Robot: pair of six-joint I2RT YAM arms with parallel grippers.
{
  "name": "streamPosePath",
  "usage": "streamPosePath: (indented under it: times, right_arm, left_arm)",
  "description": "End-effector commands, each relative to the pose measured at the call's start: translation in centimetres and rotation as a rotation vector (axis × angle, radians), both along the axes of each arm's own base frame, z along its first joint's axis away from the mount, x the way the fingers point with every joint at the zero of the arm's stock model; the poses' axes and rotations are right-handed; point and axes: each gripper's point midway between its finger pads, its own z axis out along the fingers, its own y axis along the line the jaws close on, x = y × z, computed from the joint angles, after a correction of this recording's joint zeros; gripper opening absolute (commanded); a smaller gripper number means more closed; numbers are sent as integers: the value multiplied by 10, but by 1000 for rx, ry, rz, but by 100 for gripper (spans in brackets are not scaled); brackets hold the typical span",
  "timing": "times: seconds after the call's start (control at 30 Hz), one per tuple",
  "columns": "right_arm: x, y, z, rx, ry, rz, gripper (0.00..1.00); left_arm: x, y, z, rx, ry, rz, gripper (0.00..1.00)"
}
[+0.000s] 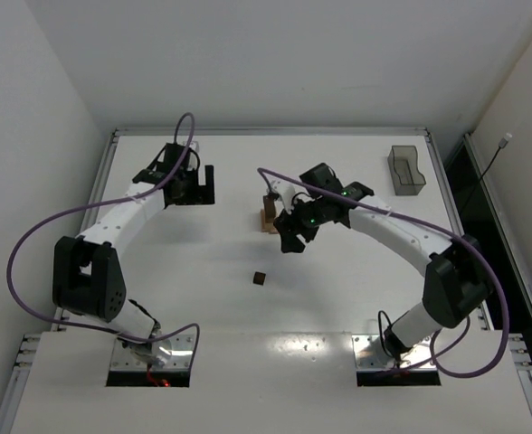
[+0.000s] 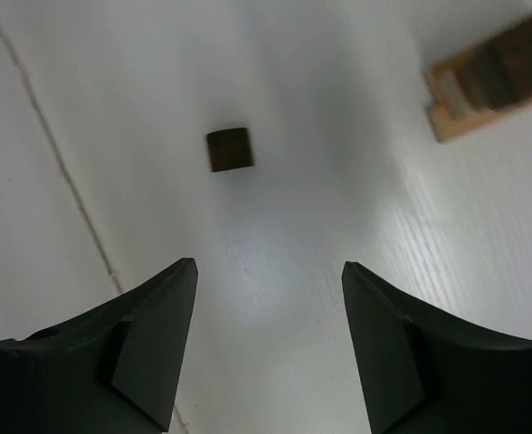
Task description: Build the wood block tower
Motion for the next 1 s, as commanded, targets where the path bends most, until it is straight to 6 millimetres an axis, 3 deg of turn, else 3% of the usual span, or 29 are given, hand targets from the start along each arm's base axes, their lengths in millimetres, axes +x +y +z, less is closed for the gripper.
streamPosePath:
  times: [0.0,0.1,0.23,0.4,0.6,0.8,0.93,0.97]
  right_arm:
    - [-41,41,10,120,11,290,63]
    - [-55,66,7,103,-19,349,66]
    - [-69,86,-16,46,-15,347,67]
    - [-62,98,-45,-37,-38,229,67]
    - [-40,98,-68,-114,-62,138,65]
    - [-38,92,-77,-160,-45,90,64]
    - [-51,93,-81,-136,-41,177,65]
    - [-51,92,-73,-125,-84,230,65]
  left_arm:
    - [12,16,26,19,-68,20,100]
    - [15,37,26,11,-67,88,100]
    - [10,60,16,-9,-33,156,100]
    - [-2,76,9,-6,-3,186,100]
    - [-15,90,6,2,9,214,100]
    - [-17,93,6,2,9,223,100]
    - [-19,89,-1,-12,29,211,100]
    - [-19,88,-1,-19,29,205,100]
